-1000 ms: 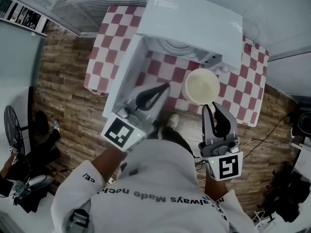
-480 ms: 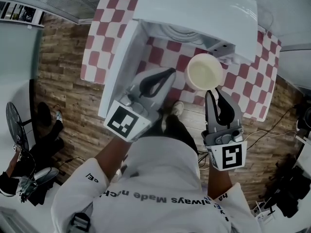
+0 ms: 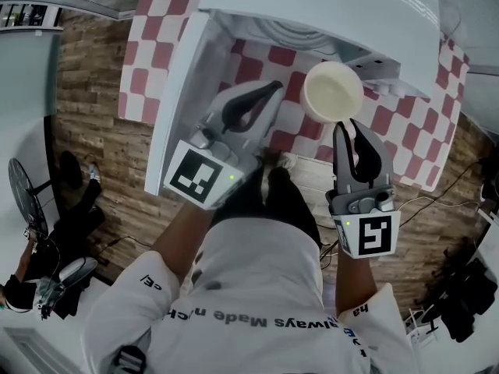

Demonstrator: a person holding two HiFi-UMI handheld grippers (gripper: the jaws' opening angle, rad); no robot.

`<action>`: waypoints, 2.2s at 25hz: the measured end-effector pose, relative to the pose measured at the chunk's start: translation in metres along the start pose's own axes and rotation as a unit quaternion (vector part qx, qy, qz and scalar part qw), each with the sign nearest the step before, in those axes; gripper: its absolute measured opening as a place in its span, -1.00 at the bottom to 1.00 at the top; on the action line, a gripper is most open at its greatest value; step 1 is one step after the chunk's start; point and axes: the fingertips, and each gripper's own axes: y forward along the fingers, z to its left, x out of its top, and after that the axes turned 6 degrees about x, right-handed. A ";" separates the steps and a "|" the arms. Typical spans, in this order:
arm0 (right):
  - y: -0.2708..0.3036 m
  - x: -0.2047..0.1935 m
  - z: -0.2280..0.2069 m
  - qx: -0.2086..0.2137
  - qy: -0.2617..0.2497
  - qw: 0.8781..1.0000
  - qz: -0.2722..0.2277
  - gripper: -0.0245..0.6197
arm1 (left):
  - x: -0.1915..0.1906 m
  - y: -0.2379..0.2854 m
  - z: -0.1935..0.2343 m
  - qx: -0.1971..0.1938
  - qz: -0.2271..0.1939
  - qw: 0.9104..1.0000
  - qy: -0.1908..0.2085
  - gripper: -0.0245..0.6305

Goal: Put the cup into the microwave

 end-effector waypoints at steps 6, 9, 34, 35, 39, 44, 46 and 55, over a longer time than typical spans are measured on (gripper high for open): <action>0.028 -0.036 -0.017 -0.006 -0.001 1.000 0.014 -0.80 | -0.035 0.020 0.024 0.014 0.020 1.000 -0.009 -0.92; 0.050 -0.051 -0.025 -0.014 -0.006 1.000 0.017 -0.80 | -0.050 0.025 0.045 0.023 0.022 0.999 -0.008 -0.92; 0.171 -0.108 -0.087 -0.061 -0.019 0.998 -0.013 -0.80 | -0.107 0.098 0.119 0.047 0.010 0.998 0.044 -0.92; 0.175 -0.109 -0.090 -0.064 -0.019 0.998 -0.014 -0.80 | -0.109 0.101 0.121 0.049 0.010 0.998 0.046 -0.92; 0.187 -0.113 -0.098 -0.072 -0.022 0.997 -0.021 -0.80 | -0.116 0.110 0.131 0.056 0.013 0.997 0.056 -0.92; 0.199 -0.116 -0.109 -0.085 -0.016 0.996 -0.022 -0.80 | -0.123 0.122 0.142 0.064 0.012 0.996 0.066 -0.92; 0.204 -0.118 -0.114 -0.089 -0.017 0.996 -0.021 -0.80 | -0.122 0.127 0.146 0.066 0.010 0.996 0.064 -0.92; 0.217 -0.124 -0.123 -0.090 -0.022 0.995 -0.024 -0.80 | -0.122 0.139 0.155 0.067 0.012 0.995 0.068 -0.92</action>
